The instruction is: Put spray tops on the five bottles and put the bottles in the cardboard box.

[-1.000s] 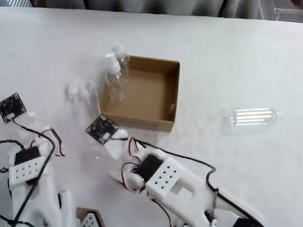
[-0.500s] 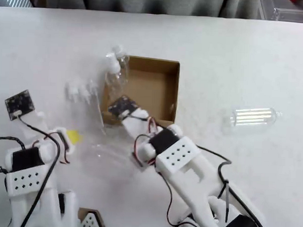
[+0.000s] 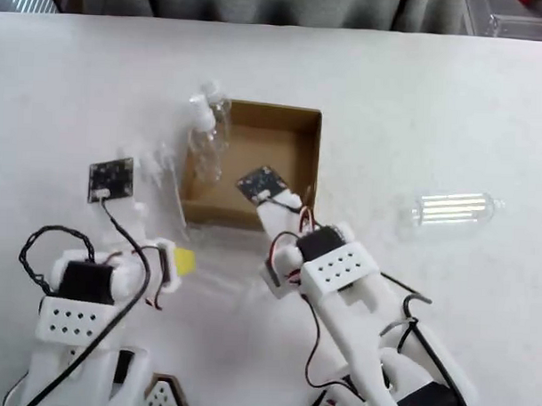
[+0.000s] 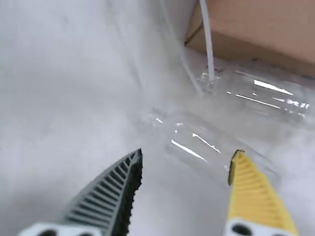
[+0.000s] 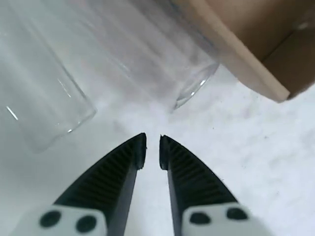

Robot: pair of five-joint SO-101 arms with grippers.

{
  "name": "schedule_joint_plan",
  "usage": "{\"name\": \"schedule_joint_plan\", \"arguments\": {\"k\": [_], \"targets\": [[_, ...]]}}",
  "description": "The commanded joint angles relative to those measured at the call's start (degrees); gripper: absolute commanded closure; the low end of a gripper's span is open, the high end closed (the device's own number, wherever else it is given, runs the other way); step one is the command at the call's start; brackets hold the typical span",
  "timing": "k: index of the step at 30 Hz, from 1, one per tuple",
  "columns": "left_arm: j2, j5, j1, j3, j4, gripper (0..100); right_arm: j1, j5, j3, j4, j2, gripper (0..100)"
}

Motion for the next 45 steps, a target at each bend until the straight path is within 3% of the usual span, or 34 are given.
{"name": "schedule_joint_plan", "arguments": {"k": [1,11,20,24,29,37,45], "targets": [[7.4,0.9,2.2,-3.4,-1.1,72,-2.4,0.4,1.0,-2.8,-0.2,98.2],[11.4,0.7,1.9,-4.6,-1.0,72,-11.9,0.1,6.6,-9.6,-0.2,98.1],[11.7,0.7,1.8,-4.5,-0.9,72,-21.8,-12.9,9.5,-24.0,-0.2,97.8],[11.8,0.8,1.8,-4.4,-1.1,72,-21.8,-13.5,9.5,-25.1,-0.8,97.8],[11.9,1.0,-1.5,-4.3,-2.0,72,-21.3,-13.3,8.3,-18.2,-2.9,97.8],[12.0,3.3,-7.2,-1.2,-5.8,72,-7.9,-5.6,8.4,-8.8,-12.9,97.8],[19.8,5.5,-7.1,-1.8,-9.0,72,-6.6,-5.3,8.5,-6.4,-16.2,97.8]]}}
